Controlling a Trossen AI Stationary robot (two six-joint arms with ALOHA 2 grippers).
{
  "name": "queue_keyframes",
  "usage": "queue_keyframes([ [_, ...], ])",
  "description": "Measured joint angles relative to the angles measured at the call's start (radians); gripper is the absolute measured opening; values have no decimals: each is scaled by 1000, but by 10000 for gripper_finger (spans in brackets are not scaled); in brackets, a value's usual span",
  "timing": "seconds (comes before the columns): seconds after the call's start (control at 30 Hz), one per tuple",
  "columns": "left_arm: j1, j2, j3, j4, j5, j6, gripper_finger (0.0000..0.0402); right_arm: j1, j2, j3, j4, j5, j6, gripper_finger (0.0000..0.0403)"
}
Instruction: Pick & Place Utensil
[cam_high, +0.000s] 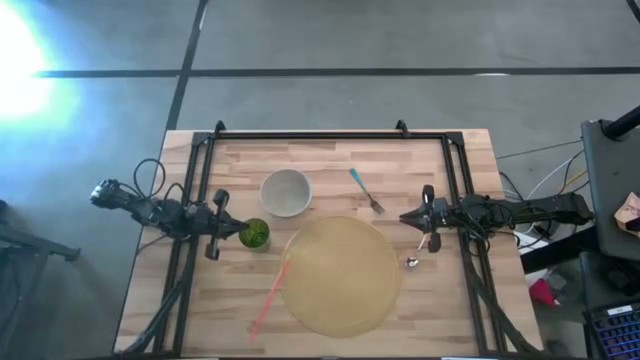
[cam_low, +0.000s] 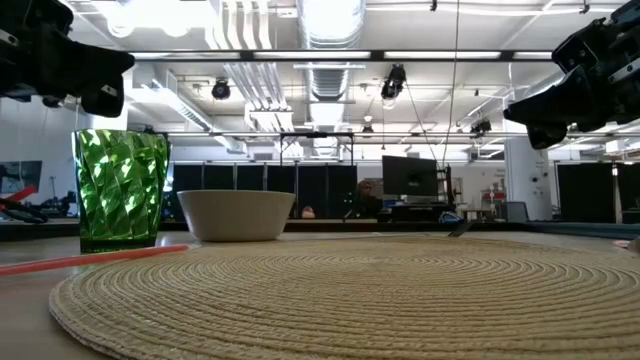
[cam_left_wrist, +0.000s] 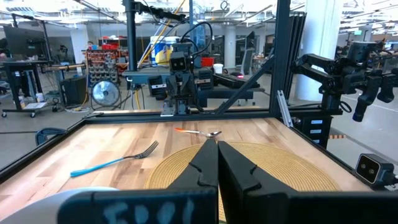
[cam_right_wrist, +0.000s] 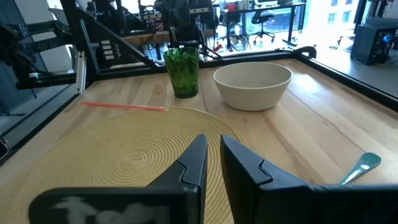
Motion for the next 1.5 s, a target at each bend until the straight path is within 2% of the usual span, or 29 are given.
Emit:
queue_keyframes([
  [0.4, 0, 0, 0, 0, 0, 0, 0, 0, 0, 0, 0, 0, 0, 43],
  [0.57, 0, 0, 0, 0, 0, 78, 0, 0, 0, 0, 0, 0, 0, 43],
  [1.5, 1, 0, 0, 2, 0, 103, 0, 0, 0, 0, 0, 0, 0, 43],
])
